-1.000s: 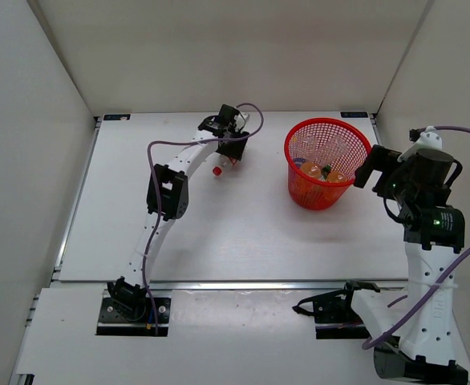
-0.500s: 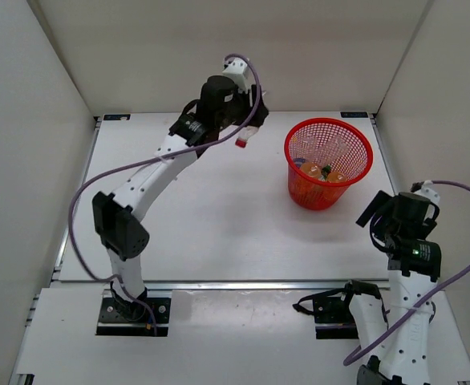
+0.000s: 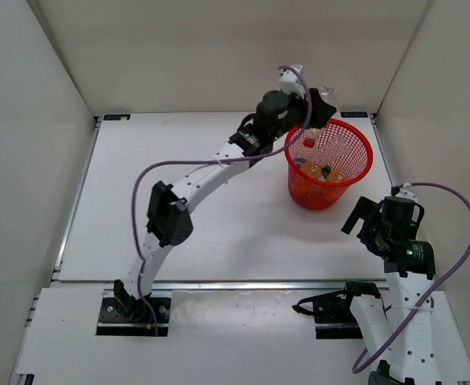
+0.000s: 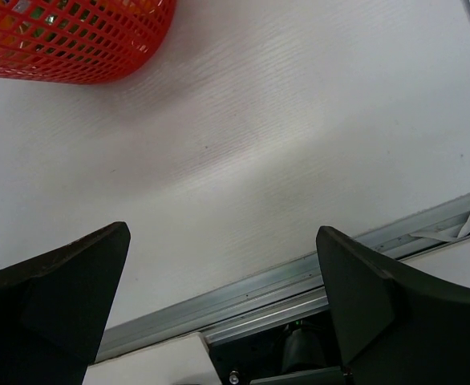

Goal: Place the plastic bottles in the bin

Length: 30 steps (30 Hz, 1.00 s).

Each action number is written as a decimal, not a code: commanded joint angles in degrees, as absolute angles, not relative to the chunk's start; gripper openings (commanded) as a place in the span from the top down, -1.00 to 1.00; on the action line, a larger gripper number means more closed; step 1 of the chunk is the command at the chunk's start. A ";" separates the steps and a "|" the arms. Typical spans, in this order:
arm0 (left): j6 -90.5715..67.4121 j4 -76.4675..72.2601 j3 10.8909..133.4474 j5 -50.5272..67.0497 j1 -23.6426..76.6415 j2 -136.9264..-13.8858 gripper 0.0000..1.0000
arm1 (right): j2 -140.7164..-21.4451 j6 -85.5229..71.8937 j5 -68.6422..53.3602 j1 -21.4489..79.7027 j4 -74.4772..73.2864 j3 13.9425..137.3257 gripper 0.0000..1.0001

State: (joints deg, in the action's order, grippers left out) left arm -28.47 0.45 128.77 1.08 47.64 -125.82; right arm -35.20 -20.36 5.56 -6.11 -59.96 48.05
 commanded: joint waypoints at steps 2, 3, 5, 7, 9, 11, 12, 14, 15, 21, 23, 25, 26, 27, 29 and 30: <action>-30.51 4.37 143.57 0.18 50.53 -134.10 -0.25 | -35.07 -19.08 3.34 -6.50 -58.27 48.08 -0.99; -30.41 5.79 146.22 0.09 50.80 -135.08 -0.33 | -35.50 -18.90 3.34 -6.76 -59.05 48.34 -0.99; -29.98 6.59 146.69 1.31 51.24 -135.62 -0.79 | -35.16 -18.64 2.91 -6.77 -58.97 47.73 -0.98; -29.44 6.68 143.02 0.97 51.59 -133.26 -0.97 | -35.33 -18.55 3.08 -6.77 -59.41 47.46 -1.00; -27.43 7.03 138.80 0.36 51.94 -128.17 -0.97 | -35.33 -18.28 3.07 -6.68 -59.24 47.55 -0.98; -25.67 8.34 134.23 0.09 52.12 -123.94 -0.97 | -35.24 -17.94 3.25 -6.42 -58.97 48.16 -0.99; -23.58 10.35 133.43 -1.83 52.47 -120.53 -0.97 | -35.42 -17.67 2.99 -5.72 -59.24 48.60 -1.00; -20.05 15.53 127.91 -6.75 53.87 -115.17 -0.97 | -36.21 -17.41 4.38 -5.54 -59.41 49.39 -0.98; -18.30 16.95 125.88 -7.55 54.14 -111.05 -0.98 | -36.21 -16.97 4.74 -4.67 -58.98 49.92 -0.99; -26.95 27.32 91.80 -15.55 46.52 -84.43 -0.98 | -35.77 -13.88 0.98 -1.59 -57.13 50.54 -0.98; -30.84 35.02 77.59 -17.91 41.24 -76.23 -0.97 | -36.65 -13.36 -4.10 -0.18 -56.95 50.01 -1.00; -33.82 42.77 68.41 -19.59 35.97 -67.37 -0.97 | -38.14 -14.06 -7.81 4.11 -56.25 48.70 -0.98; -33.84 48.11 63.68 -19.86 31.86 -63.32 -0.97 | -38.41 -15.72 -8.17 6.92 -55.21 48.00 -0.98; -34.01 50.77 59.37 -19.86 27.90 -61.28 -0.98 | -38.76 -17.04 -8.70 10.42 -54.41 47.55 -0.98; -33.84 58.94 54.35 -21.96 23.06 -53.65 -0.97 | -39.11 -21.16 -5.22 16.74 -53.01 46.41 -0.98; -33.58 60.98 51.79 -22.15 20.68 -51.96 -0.98 | -39.46 -23.62 -3.97 21.49 -52.04 45.88 -0.99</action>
